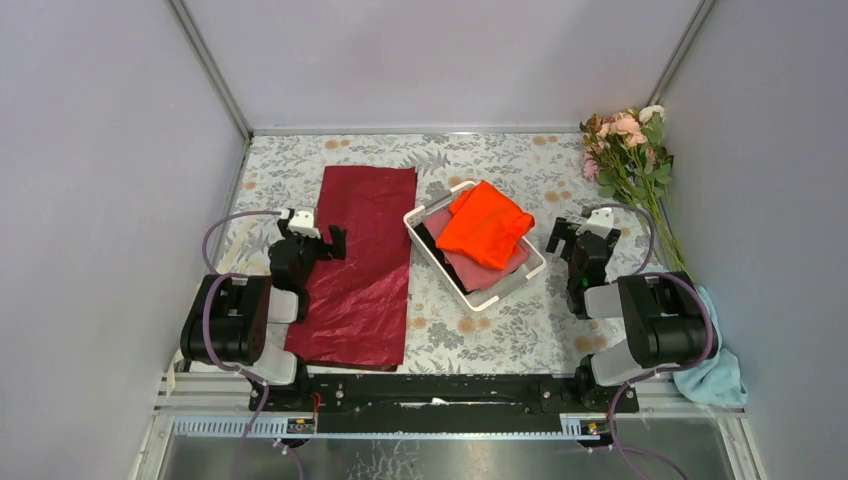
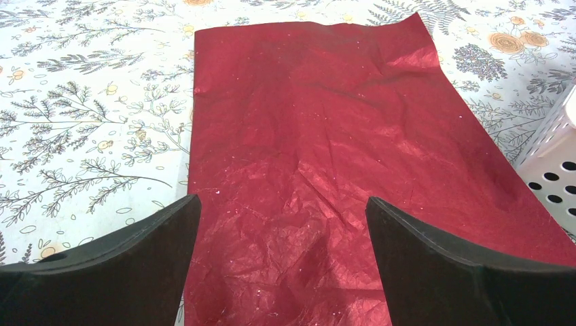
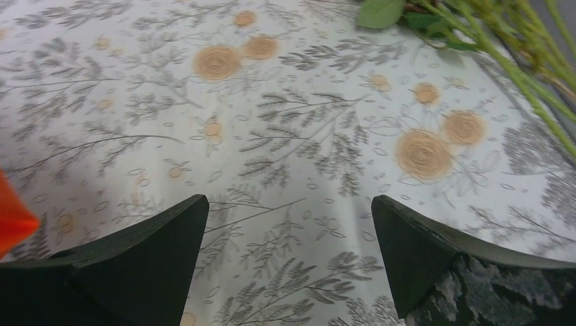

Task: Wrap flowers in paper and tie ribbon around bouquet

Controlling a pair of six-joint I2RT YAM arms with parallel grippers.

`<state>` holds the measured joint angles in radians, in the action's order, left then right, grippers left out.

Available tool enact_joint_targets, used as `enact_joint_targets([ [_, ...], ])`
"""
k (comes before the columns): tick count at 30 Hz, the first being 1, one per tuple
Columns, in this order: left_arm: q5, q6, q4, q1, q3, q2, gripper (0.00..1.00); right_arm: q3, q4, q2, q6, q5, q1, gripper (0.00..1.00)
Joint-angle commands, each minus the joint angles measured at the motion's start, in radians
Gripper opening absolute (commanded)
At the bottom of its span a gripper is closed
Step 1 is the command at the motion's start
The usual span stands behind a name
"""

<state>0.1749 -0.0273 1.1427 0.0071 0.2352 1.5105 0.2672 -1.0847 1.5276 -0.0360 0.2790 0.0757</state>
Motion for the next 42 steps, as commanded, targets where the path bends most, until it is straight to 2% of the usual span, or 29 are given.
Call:
enact_joint_targets([
  [1,-0.023,0.003,0.015,-0.003,0.018,-0.003,0.99,0.117,0.208,-0.118,-0.074,0.235,-0.006,1.0],
  [3,-0.021,0.004,0.014,-0.003,0.019,-0.003,0.99,0.218,0.394,-0.188,-0.135,0.303,-0.007,1.0],
  [4,-0.016,0.004,0.015,-0.003,0.021,-0.001,0.99,0.283,0.479,-0.22,-0.17,0.278,-0.007,1.0],
  [5,0.004,-0.002,0.02,0.003,0.025,-0.006,0.99,0.349,0.565,-0.248,-0.193,0.217,-0.007,1.0],
  [6,0.031,-0.018,-0.056,0.023,0.06,-0.034,0.99,0.419,0.636,-0.264,-0.21,0.125,-0.007,0.98],
  [7,0.046,-0.051,-0.224,0.069,0.131,-0.08,0.99,0.499,0.696,-0.268,-0.218,0.001,-0.007,0.93],
  [9,0.139,-0.069,-0.609,0.149,0.375,-0.122,0.99,0.672,0.838,-0.235,-0.256,-0.286,0.005,0.72],
  [11,0.295,0.025,-0.934,0.209,0.6,-0.115,0.99,0.842,0.959,-0.164,-0.266,-0.461,0.095,0.56],
  [12,0.347,0.097,-1.138,0.22,0.696,-0.107,0.99,0.925,1.022,-0.12,-0.226,-0.475,0.183,0.51],
  [13,0.371,0.16,-1.282,0.225,0.802,-0.099,0.99,1.004,1.108,-0.074,-0.163,-0.467,0.282,0.48],
  [14,0.365,0.201,-1.404,0.226,0.847,-0.098,0.99,1.084,1.19,-0.026,-0.106,-0.454,0.387,0.42],
  [16,0.351,0.271,-1.57,0.238,0.924,-0.104,0.99,1.21,1.334,0.073,-0.014,-0.475,0.553,0.21],
  [17,0.337,0.312,-1.635,0.242,0.934,-0.112,0.99,1.243,1.374,0.116,0.004,-0.522,0.615,0.08],
  [18,0.311,0.344,-1.681,0.244,0.931,-0.127,0.99,1.246,1.386,0.155,0.01,-0.548,0.667,0.0],
  [22,0.179,0.431,-1.755,0.258,0.835,-0.218,0.99,1.158,1.384,0.258,0.031,-0.562,0.828,0.0],
  [26,0.136,0.467,-1.803,0.261,0.738,-0.295,0.99,1.107,1.401,0.371,0.01,-0.555,0.875,0.0],
  [29,0.15,0.477,-1.853,0.26,0.699,-0.323,0.99,1.041,1.369,0.37,-0.009,-0.385,0.862,0.0],
  [31,0.167,0.492,-1.892,0.259,0.686,-0.33,0.99,0.989,1.325,0.344,-0.038,-0.321,0.818,0.0],
  [35,0.164,0.505,-1.95,0.229,0.692,-0.318,0.99,0.951,1.274,0.34,-0.102,-0.284,0.651,0.0],
  [42,0.073,0.458,-1.923,0.077,0.768,-0.214,0.99,1.011,1.139,0.422,-0.197,-0.094,0.372,0.0],
])
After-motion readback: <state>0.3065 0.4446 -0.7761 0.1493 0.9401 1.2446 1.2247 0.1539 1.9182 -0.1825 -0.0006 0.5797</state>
